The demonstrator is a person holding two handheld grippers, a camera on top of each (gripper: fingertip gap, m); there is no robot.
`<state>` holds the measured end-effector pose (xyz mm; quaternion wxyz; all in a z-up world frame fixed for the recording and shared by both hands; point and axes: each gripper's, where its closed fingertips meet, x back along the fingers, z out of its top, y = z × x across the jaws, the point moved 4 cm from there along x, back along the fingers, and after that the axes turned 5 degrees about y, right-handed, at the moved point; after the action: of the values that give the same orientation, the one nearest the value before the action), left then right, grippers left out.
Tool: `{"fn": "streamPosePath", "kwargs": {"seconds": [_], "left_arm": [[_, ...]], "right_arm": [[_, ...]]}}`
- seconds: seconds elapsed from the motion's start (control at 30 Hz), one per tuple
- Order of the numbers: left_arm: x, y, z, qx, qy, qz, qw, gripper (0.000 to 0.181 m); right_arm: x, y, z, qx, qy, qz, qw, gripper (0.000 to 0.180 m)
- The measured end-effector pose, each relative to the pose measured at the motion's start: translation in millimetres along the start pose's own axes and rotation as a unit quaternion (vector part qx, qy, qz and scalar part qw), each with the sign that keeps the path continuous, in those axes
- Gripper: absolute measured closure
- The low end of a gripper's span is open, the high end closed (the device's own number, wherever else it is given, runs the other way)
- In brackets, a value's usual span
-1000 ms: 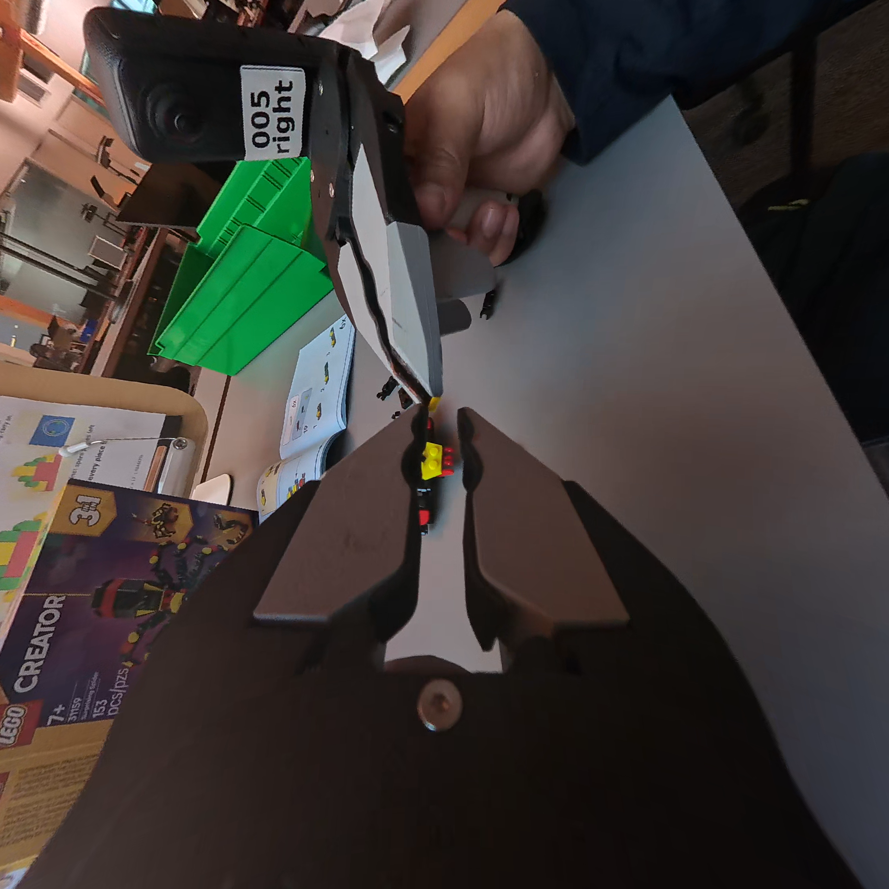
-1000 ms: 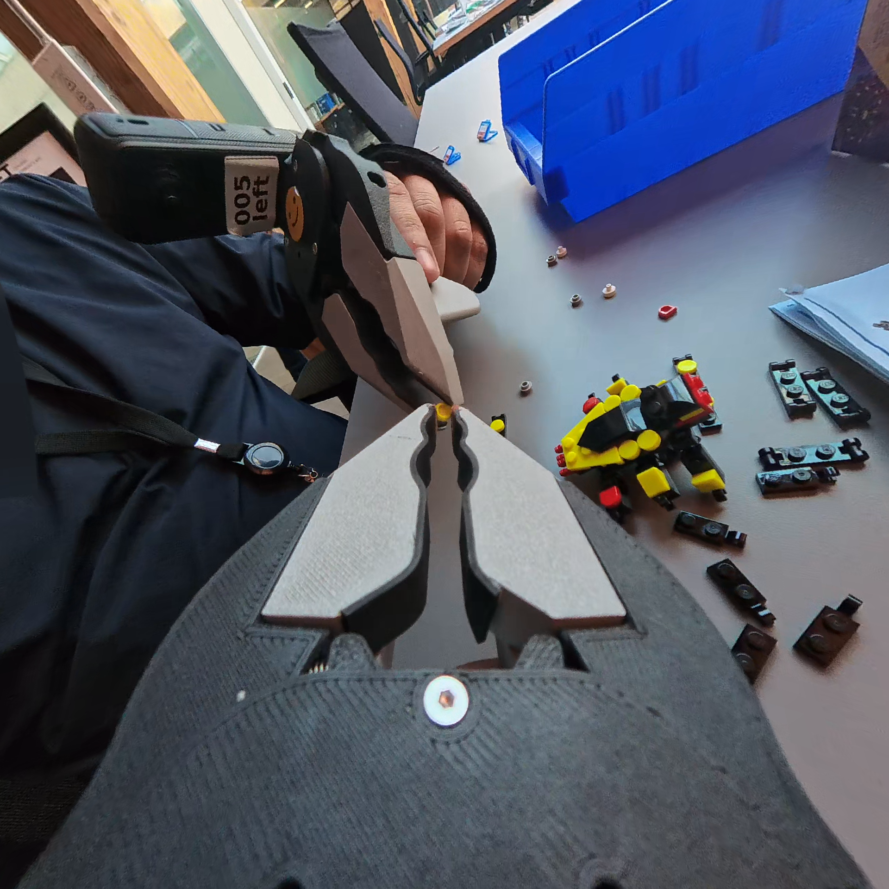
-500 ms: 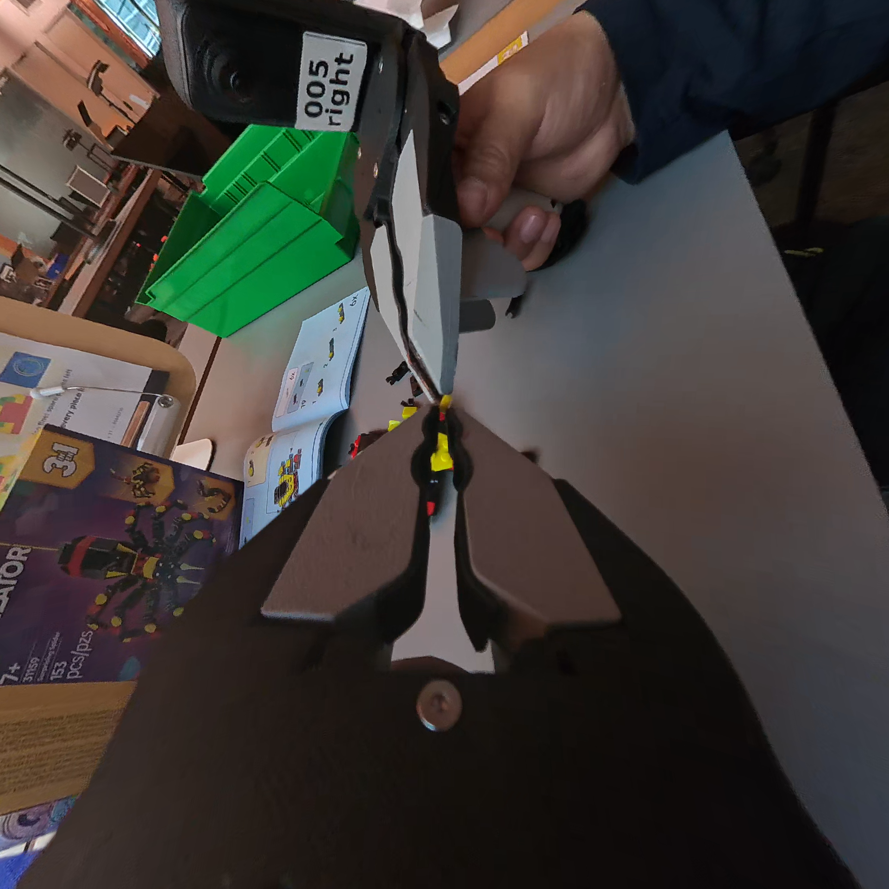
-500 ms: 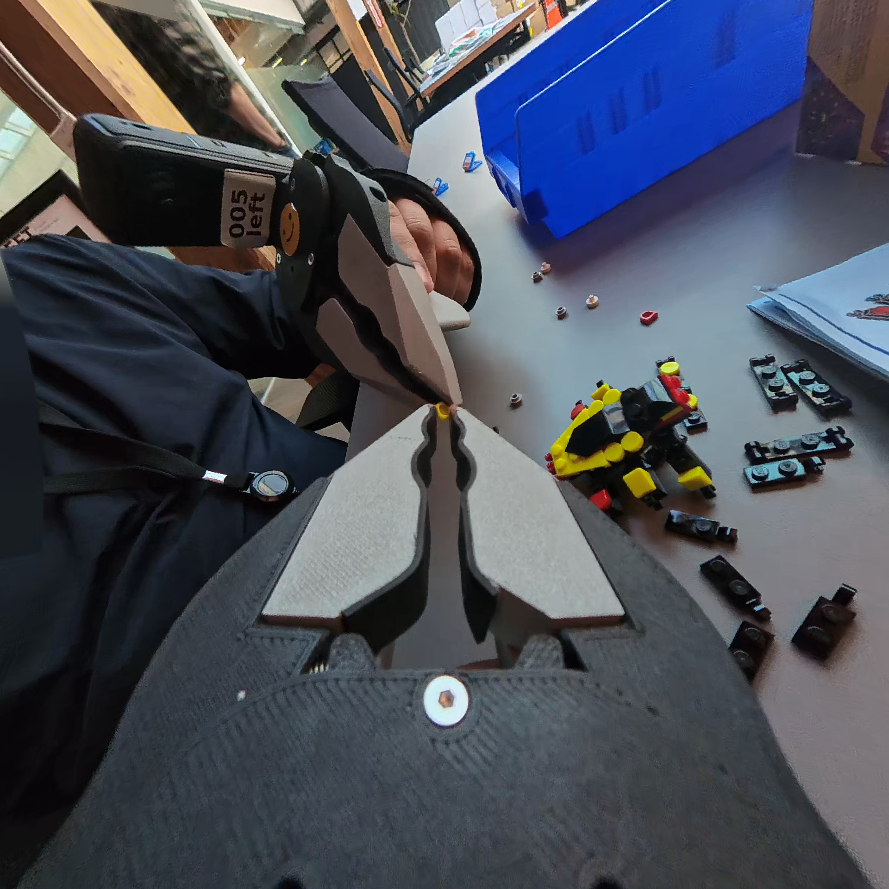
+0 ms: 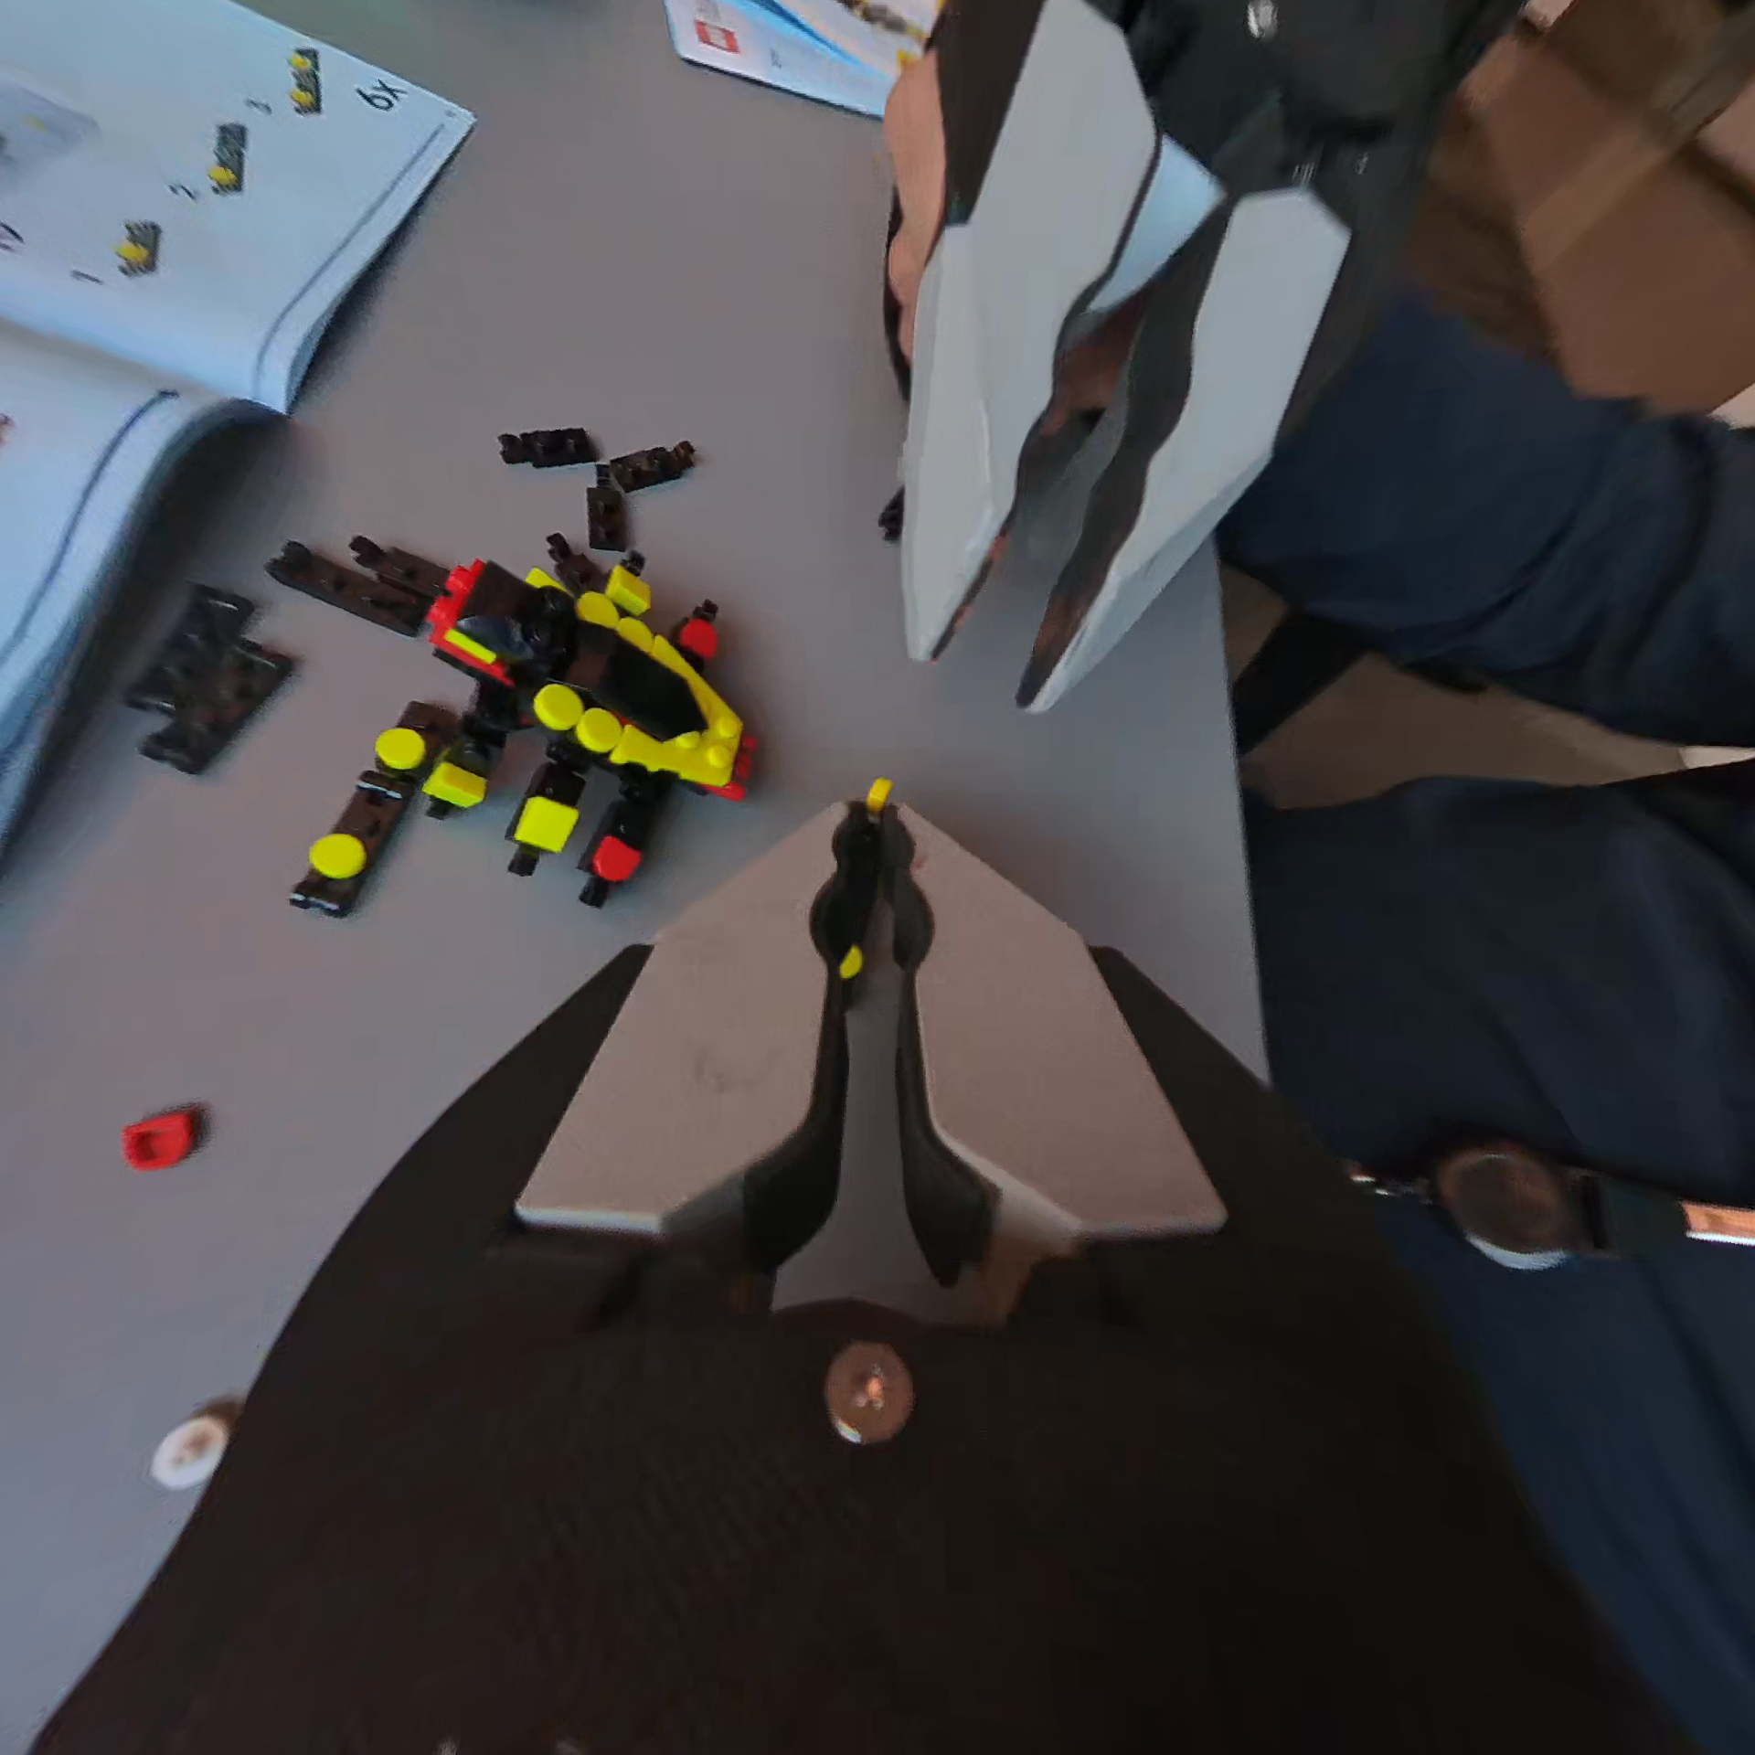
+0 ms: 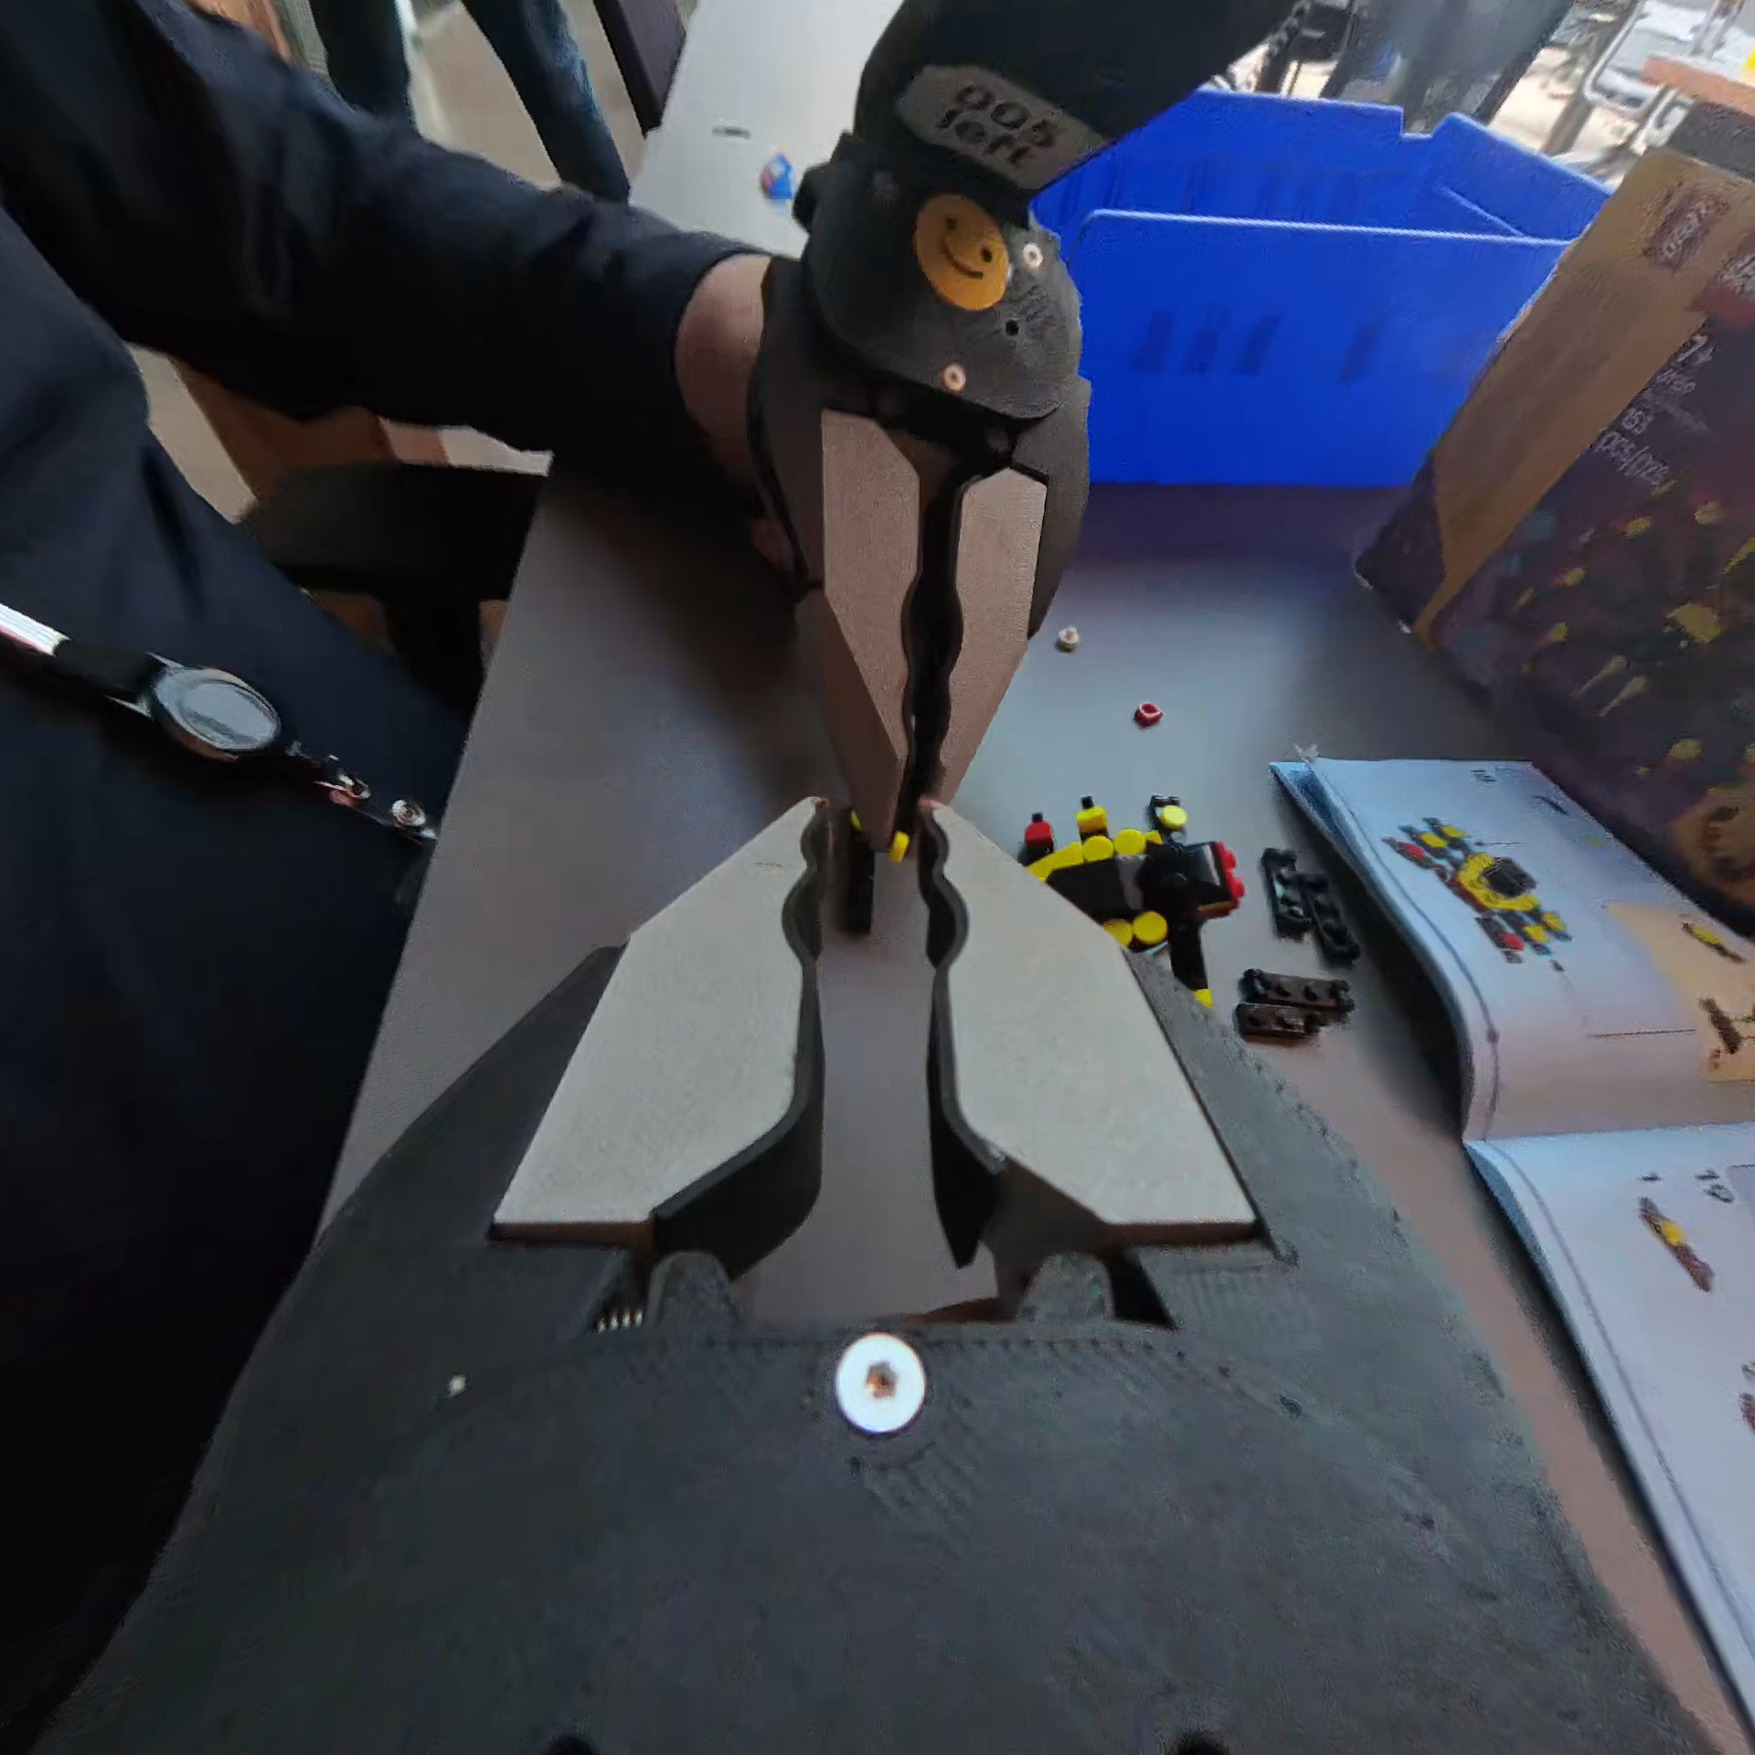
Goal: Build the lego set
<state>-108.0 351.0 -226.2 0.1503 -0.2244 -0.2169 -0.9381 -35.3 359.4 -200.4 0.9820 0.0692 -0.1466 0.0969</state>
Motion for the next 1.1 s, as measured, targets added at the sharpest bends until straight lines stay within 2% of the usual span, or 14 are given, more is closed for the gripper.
{"fn": "streamPosePath", "kwargs": {"seconds": [0.03,0.3,0.77,1.1], "left_arm": [[1.3,1.0,0.3,0.019,0.003,-0.015,1.000,0.181],[6.6,3.9,1.8,0.103,0.020,-0.085,0.991,0.181],[13.4,4.3,6.7,0.166,0.048,-0.141,0.975,0.181],[19.4,3.7,3.5,0.198,0.046,-0.197,0.959,0.181]], "right_arm": [[-3.1,-0.6,-1.1,0.018,-0.010,-0.012,1.000,0.164],[-19.7,-7.1,-11.2,0.109,-0.068,-0.057,0.990,0.164],[-23.3,-15.5,3.0,0.229,-0.069,-0.109,0.965,0.172],[-35.1,-23.3,7.8,0.383,-0.147,-0.163,0.897,0.173]]}}
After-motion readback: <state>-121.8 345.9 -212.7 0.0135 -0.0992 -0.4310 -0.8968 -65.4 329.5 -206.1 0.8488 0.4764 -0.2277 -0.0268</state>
